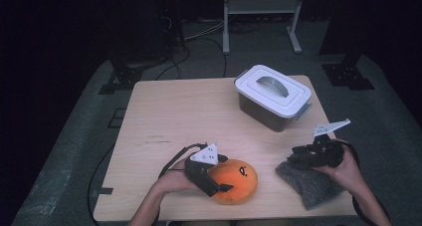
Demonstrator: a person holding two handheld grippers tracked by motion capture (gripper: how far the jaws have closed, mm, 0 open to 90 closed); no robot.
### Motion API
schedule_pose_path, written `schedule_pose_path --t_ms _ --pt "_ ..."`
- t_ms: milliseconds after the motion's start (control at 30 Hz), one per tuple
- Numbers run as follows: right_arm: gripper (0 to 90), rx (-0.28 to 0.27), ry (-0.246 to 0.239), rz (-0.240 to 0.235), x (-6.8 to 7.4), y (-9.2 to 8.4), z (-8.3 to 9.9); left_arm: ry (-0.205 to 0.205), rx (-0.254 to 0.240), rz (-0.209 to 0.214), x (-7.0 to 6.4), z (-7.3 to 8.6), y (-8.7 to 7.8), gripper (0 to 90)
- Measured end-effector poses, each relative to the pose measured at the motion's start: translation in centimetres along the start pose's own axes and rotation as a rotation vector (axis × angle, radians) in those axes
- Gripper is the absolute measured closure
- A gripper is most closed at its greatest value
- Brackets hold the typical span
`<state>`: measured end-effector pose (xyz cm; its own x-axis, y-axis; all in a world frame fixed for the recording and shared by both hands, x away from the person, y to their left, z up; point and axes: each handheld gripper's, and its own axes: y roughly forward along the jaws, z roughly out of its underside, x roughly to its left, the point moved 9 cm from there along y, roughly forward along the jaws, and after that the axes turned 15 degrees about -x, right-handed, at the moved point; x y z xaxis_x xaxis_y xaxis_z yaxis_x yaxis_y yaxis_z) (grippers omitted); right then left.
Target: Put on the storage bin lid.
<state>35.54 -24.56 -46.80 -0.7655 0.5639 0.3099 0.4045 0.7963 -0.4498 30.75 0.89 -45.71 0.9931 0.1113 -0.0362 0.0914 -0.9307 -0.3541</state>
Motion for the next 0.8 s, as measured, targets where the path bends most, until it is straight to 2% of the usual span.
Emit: schedule_pose_path --t_ms 367,800 --pt "37.2 -0.036 -0.052 0.002 0.2 0.7 -3.9 -0.013 -0.018 -0.021 0.6 -0.1 -1.0 8.9" --pt "35.9 -0.071 -0.158 0.033 0.3 2.8 -9.3 -0.011 -0.022 -0.035 0.9 -0.2 -1.7 8.9"
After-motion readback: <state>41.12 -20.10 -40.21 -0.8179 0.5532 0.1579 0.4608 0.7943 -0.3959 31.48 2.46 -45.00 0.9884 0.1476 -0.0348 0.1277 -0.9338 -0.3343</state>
